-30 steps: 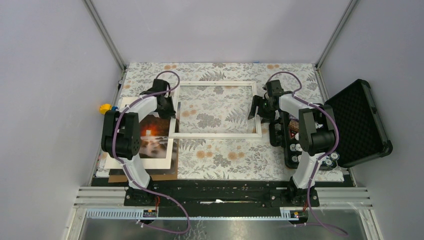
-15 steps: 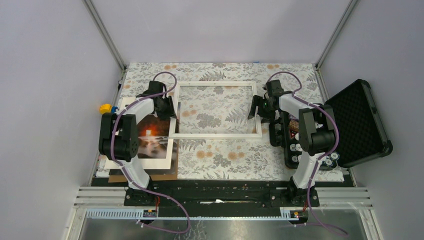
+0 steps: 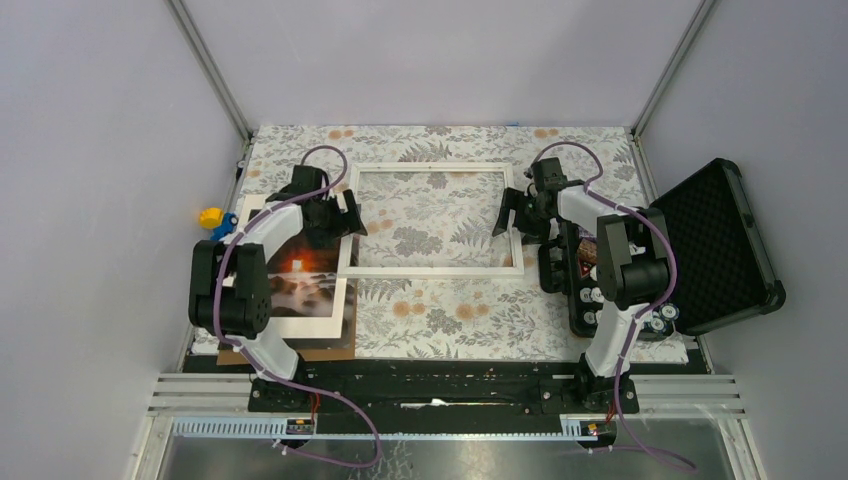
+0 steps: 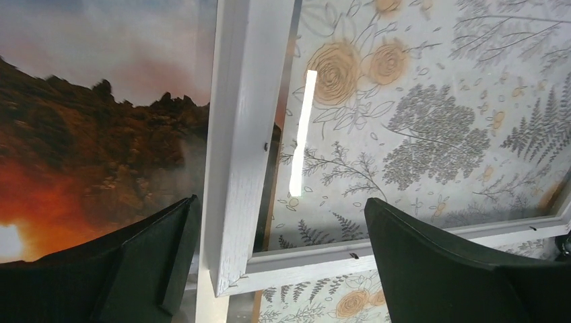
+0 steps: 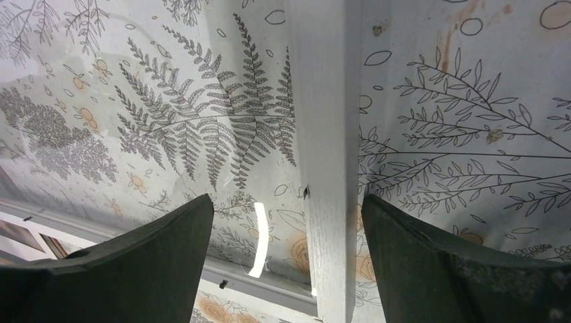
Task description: Put the photo into the frame
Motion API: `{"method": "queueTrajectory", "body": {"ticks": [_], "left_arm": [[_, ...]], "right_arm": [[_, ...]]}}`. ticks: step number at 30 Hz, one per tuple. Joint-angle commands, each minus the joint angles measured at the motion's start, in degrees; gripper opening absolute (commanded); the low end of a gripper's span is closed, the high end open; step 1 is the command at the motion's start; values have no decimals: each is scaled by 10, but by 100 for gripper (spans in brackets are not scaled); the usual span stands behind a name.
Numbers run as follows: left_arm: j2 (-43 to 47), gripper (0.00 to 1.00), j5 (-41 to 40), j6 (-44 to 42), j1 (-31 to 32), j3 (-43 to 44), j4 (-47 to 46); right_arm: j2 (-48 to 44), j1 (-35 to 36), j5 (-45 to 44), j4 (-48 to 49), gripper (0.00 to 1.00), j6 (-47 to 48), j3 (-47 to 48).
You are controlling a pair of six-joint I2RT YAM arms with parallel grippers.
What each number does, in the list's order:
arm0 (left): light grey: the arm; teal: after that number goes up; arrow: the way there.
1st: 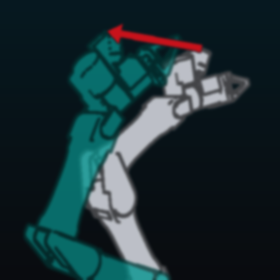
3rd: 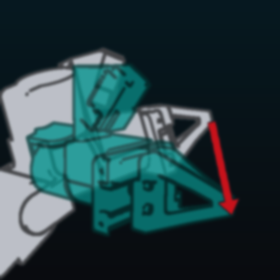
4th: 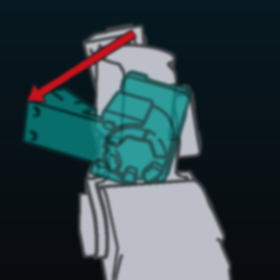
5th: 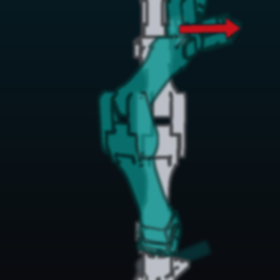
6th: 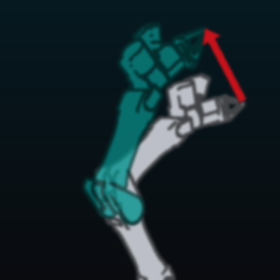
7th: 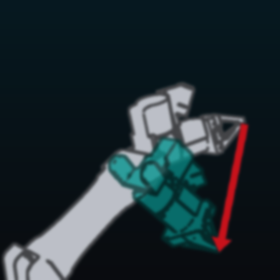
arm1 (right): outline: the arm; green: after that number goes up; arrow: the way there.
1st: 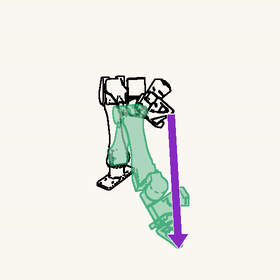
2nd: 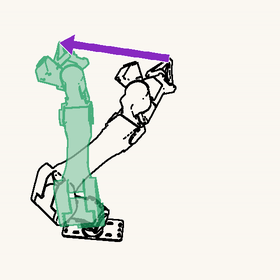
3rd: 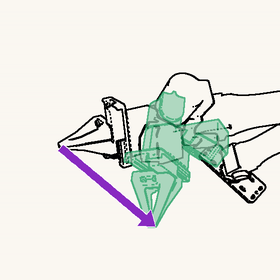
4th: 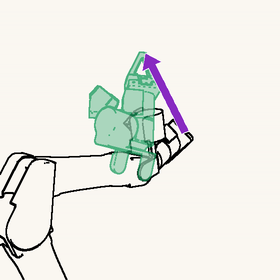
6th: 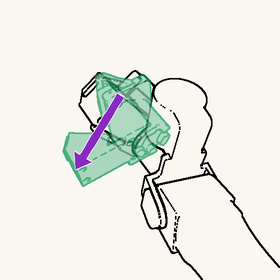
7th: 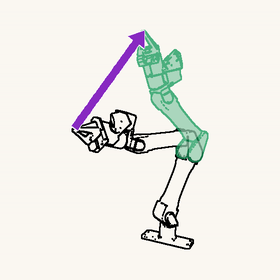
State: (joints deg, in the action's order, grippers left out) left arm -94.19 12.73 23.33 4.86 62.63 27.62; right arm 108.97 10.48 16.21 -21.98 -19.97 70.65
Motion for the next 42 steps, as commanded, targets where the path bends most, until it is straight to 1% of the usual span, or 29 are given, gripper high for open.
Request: {"method": "queueTrajectory", "body": {"ticks": [1,6,12,16,20,24,29,32,34,37,40,42], "left_arm": [[-28,99,34,34,-2,-8,-12],[-14,99,85,64,5,-26,-34],[47,99,163,108,34,-65,-73],[99,99,164,130,65,-84,-78],[145,99,166,166,92,-109,-85],[180,99,166,228,135,-158,-137],[214,99,128,283,198,-226,-200],[220,99,100,313,257,-239,-219],[213,99,81,320,316,-229,-219],[206,99,41,321,370,-210,-196],[231,99,0,303,378,-196,-172],[244,99,-33,261,368,-160,-121]], "right_arm": [[16,-2,11,-6,88,-10,26],[22,4,23,12,88,-32,24],[32,9,43,49,89,-68,43],[55,9,51,73,89,-81,75],[100,10,60,88,89,-86,126],[157,10,71,106,89,-93,192],[228,9,66,103,91,-82,283],[258,9,55,77,92,-68,342],[264,9,48,55,94,-57,375],[265,9,20,-23,95,-32,449],[234,7,-47,-100,98,-7,494],[206,7,-97,-153,100,-7,510]]}}
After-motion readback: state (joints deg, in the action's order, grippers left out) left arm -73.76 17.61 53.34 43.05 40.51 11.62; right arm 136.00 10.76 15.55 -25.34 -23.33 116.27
